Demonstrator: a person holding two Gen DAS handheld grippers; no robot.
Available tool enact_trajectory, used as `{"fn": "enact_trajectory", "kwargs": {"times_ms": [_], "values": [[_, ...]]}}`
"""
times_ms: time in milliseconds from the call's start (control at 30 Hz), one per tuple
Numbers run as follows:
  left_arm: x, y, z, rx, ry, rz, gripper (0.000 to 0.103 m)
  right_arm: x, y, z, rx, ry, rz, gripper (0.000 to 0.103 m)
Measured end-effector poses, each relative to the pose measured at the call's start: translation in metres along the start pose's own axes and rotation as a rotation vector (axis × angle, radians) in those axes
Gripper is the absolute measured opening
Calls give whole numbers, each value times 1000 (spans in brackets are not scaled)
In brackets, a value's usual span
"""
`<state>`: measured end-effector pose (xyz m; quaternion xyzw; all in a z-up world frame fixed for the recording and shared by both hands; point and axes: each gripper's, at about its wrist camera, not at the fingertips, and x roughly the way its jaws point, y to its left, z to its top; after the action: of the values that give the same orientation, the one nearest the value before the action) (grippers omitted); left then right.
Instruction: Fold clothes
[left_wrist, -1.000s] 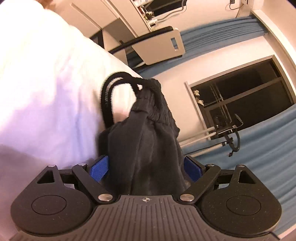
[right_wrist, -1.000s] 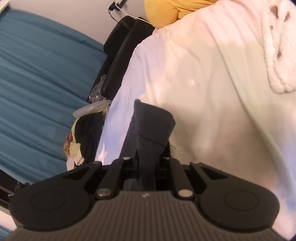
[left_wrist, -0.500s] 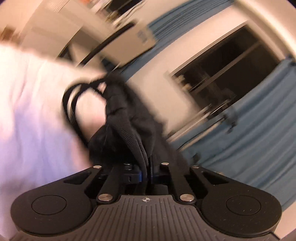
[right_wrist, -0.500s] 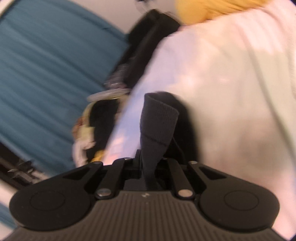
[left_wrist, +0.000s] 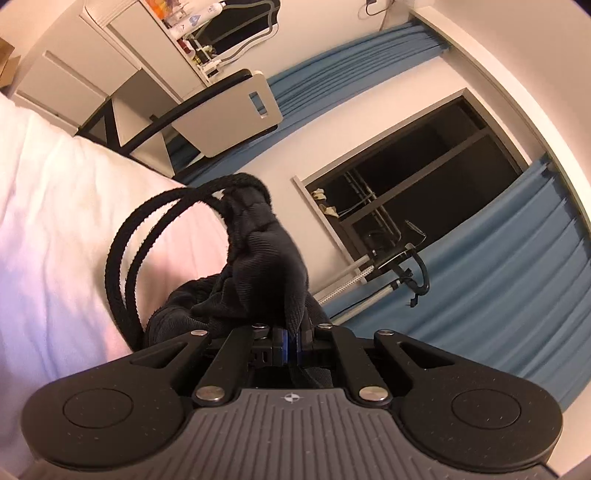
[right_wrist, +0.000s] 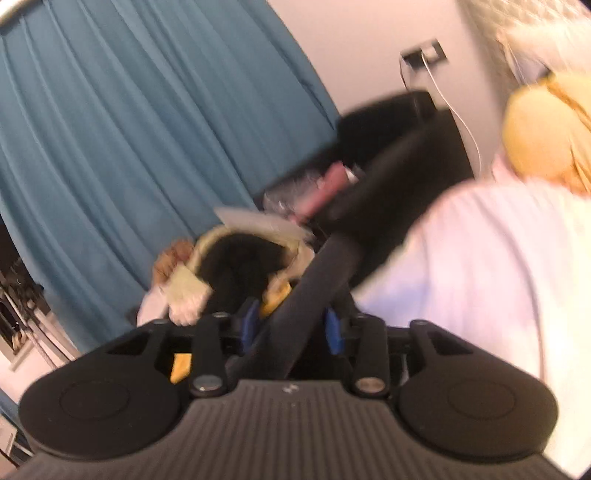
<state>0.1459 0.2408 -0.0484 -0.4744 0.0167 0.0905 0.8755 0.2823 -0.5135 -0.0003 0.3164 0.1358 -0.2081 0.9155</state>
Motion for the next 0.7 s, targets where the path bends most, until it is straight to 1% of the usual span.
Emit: {"fn": "enact_trajectory", "kwargs": {"times_ms": [67,100,133,267,367,400,433,467,500,533,567,667,700], "values": [[-2,4,0,-9,8,-3,5,-10,-13,-30,6,15,1,43],[-1,6,0,-18,9,-3,5,-16,-18,-45,6,26,5,48],[-3,8,0,-28,11,-4,5,-26,-9,-62,-20,67,42,51],[-13,16,1,-93,28,0,5,-65,24,-132,-126,230,193,51],[-17,17,3,-116,42,24,8,-94,49,-184,-206,353,307,50],[-18,17,2,-120,51,35,10,-103,57,-202,-233,394,344,50],[-19,16,2,-122,61,44,14,-112,65,-219,-258,432,380,50],[-20,16,2,-123,70,54,17,-113,74,-229,-278,444,398,50],[-20,16,1,-129,79,70,30,-114,83,-240,-297,457,415,50],[-21,16,1,-136,87,90,48,-115,93,-251,-317,470,433,50],[-20,17,1,-138,91,97,53,-115,102,-262,-336,482,450,50],[-18,18,1,-131,102,105,56,-118,129,-294,-395,520,502,50],[-15,19,1,-128,114,106,56,-119,138,-305,-415,533,520,52]]}}
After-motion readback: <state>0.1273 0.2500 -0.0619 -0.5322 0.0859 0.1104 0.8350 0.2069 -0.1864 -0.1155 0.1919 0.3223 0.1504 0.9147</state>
